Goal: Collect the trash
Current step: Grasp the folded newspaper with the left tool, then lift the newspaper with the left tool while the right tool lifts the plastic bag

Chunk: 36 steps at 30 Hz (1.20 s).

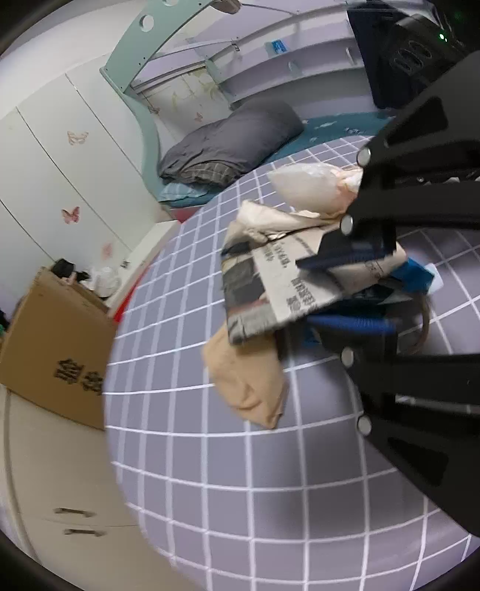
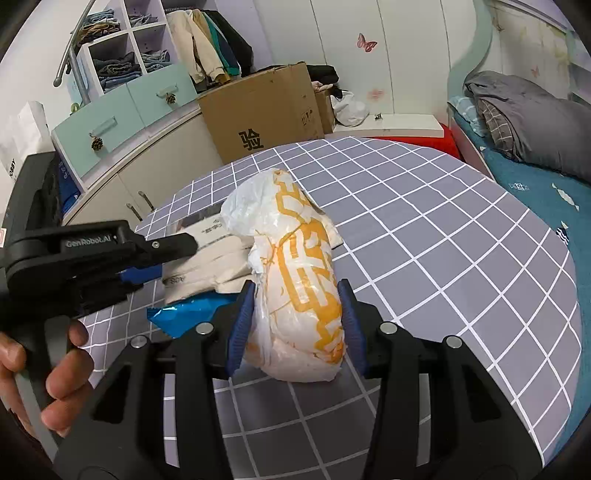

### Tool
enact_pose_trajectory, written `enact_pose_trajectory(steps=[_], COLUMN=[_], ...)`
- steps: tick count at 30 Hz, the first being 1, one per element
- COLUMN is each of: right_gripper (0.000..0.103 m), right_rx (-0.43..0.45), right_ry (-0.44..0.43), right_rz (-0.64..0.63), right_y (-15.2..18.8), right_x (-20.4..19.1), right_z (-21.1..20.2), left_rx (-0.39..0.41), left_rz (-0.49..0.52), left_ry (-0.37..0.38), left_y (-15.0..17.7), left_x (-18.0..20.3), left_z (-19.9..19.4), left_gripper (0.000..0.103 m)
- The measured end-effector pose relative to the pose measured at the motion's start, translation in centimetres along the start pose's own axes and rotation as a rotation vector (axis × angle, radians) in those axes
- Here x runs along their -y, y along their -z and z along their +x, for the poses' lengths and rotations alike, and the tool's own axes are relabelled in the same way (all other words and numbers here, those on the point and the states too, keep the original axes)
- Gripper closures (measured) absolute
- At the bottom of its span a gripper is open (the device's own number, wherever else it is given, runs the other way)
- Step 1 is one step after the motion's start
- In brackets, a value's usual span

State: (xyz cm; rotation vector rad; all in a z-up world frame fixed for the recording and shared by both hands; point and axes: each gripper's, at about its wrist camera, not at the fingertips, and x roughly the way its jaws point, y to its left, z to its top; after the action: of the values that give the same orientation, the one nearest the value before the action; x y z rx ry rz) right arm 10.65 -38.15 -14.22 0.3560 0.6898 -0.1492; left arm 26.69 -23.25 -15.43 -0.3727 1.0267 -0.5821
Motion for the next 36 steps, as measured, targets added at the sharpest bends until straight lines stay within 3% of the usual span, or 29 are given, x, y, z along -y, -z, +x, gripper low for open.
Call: enact_pose_trajectory(steps=[7, 11, 20, 29, 36], right_gripper=[0.060, 0.062, 0.062, 0.062, 0.062], right_rx=[0.065, 0.114, 0.247, 0.285, 0.239], right_ry=[0.007, 0.002, -0.026, -0.121, -0.224], right_rz=[0.026, 0.064, 0.122, 0.046, -0.071], right_y=[0.3, 0.6, 1.1, 1.4, 2.2], right_x=[0.3, 0.7, 0.9, -4.3, -11.5], right_z=[-1.4, -3.2, -9.9, -13.6, -12.4], left_rx=[0.078, 0.141, 0.207, 0.353, 0.445], left_rz=[0.101, 0.188, 0.323, 0.394, 0.301], left_ry=[0.067, 0.056, 0.171, 0.100, 0.007], left_y=[0.3, 1.5, 5.5, 8.3, 8.3], left_x=[2.4, 4.3, 8.3, 7.6, 1.0], left_z=[-3.0, -5.4, -9.4, -16.9, -23.1], left_gripper=[0.097, 0.098, 0.098, 0.098, 0.098])
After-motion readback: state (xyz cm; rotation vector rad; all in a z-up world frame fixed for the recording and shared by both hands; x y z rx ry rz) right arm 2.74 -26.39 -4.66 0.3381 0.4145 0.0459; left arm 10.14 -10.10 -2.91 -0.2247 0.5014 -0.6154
